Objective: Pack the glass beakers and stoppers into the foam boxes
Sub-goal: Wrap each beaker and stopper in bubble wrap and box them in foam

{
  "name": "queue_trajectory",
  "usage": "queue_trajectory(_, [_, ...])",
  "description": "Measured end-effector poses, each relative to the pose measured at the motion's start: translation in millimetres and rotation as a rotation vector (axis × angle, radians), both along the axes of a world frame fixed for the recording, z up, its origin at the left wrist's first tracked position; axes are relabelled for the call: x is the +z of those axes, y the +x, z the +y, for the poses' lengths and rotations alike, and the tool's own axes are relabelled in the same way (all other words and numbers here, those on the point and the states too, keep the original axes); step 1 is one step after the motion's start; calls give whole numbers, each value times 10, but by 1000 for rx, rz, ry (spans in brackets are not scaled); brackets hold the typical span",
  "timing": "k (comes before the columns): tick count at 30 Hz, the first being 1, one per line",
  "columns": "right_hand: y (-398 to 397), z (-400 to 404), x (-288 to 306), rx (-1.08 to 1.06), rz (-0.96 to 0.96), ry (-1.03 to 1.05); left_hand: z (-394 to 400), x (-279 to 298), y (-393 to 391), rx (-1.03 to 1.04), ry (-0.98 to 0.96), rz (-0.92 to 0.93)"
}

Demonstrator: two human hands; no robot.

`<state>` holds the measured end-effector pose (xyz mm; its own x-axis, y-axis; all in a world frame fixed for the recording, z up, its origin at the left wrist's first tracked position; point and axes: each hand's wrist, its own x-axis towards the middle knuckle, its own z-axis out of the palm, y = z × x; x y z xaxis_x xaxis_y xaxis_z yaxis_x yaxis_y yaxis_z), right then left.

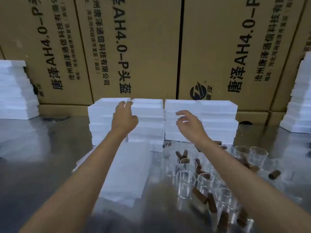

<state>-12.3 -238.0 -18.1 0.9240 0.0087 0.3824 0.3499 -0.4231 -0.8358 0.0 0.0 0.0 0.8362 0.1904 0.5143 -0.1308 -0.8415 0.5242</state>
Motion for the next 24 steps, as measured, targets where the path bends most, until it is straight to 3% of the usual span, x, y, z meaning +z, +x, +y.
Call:
queue_trajectory(4, [561, 142, 50, 72, 117, -230, 82, -55, 520, -13, 246, 107])
queue_trajectory(7, [789, 211, -27, 178, 162, -276, 156, -157, 748, -9, 362, 112])
queue_trajectory(11, [862, 241, -75, 220, 197, -180, 220, -183, 772, -120, 312, 17])
queue_trajectory(17, [463, 224, 100, 106, -12, -53, 56, 1, 376, -186, 215, -164])
queue_trajectory(20, [46, 180, 202, 112, -35, -119, -30, 30, -17, -210, 184, -212])
queue_trajectory(24, [-547, 32, 244, 83, 18, -273, -32, 14, -636, -294, 206, -120])
